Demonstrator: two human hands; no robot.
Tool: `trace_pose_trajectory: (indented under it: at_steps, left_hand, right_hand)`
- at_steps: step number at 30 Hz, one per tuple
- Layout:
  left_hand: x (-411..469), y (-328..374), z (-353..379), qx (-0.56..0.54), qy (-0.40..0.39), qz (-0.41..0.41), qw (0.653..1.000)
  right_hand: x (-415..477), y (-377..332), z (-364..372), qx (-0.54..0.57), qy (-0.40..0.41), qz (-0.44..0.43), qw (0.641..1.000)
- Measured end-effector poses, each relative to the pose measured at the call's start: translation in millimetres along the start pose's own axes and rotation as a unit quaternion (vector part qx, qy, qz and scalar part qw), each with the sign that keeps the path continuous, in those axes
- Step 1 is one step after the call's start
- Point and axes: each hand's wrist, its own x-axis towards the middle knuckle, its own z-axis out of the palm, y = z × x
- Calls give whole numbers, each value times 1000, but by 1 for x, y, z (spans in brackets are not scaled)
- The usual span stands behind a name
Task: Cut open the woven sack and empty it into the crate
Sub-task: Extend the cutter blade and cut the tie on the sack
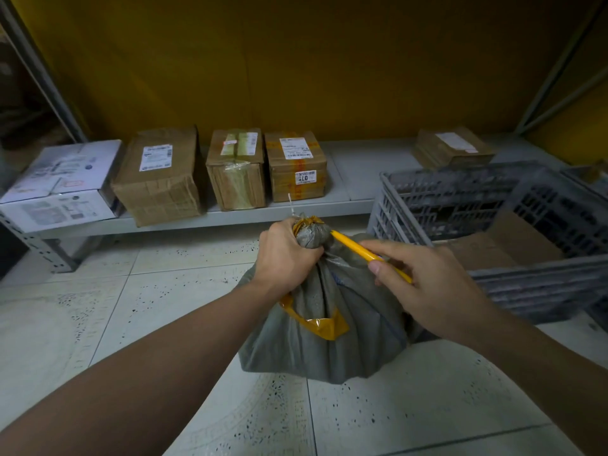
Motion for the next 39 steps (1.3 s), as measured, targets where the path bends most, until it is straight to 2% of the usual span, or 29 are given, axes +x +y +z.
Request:
trace_pose_trajectory:
  at_steps: [4,13,24,32,39]
  left_hand:
    - [-1,1,0,3,17,5,1000]
    - [-2,1,3,-2,20,7,1000]
    - [-7,0,6,-57,38,25,997]
    - [-11,-4,9,-90,32,61,994]
    - [-12,-5,7,-54,16,66,996]
  right_hand:
    - [2,2,-2,-75,15,-18,997]
    - [-1,-8,4,-78,43,-11,996]
    - [-2,-21,13,-13,69,14,997]
    - [-6,-15,22,127,49,60,989]
    - [-4,-20,23,39,68,35,996]
